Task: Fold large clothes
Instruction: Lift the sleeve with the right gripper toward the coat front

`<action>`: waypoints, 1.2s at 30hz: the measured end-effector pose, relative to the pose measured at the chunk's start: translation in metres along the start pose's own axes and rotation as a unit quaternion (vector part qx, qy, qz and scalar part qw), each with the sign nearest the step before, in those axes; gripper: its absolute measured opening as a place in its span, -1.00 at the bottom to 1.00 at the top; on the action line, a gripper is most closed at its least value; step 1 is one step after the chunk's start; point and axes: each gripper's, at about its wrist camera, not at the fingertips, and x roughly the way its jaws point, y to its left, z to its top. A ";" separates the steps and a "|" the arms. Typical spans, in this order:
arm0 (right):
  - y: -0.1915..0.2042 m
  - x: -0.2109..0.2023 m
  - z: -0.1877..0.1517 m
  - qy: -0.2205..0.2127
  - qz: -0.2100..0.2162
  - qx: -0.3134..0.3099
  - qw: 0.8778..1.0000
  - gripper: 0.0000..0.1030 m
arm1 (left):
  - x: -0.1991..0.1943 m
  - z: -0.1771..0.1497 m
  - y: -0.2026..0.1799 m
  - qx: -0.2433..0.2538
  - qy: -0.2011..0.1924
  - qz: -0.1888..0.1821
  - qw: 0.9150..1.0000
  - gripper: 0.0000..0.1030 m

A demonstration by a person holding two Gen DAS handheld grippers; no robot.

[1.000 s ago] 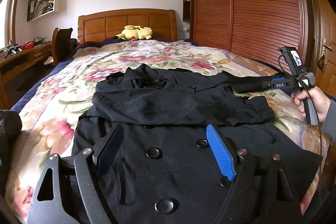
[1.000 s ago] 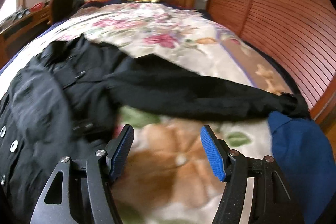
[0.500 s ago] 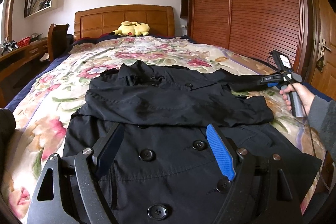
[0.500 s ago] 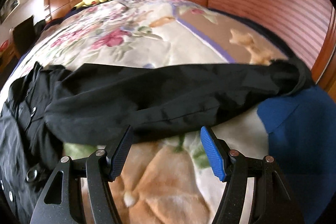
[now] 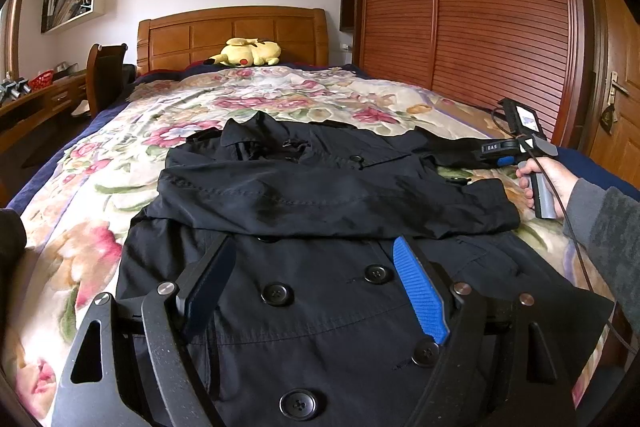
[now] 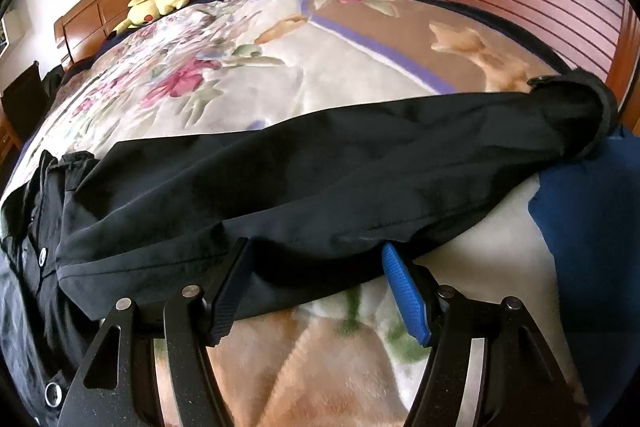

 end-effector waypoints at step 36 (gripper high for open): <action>0.059 -0.094 -0.015 -0.059 -0.012 -0.052 0.997 0.25 | -0.024 -0.004 0.016 0.003 -0.015 0.017 1.000 0.59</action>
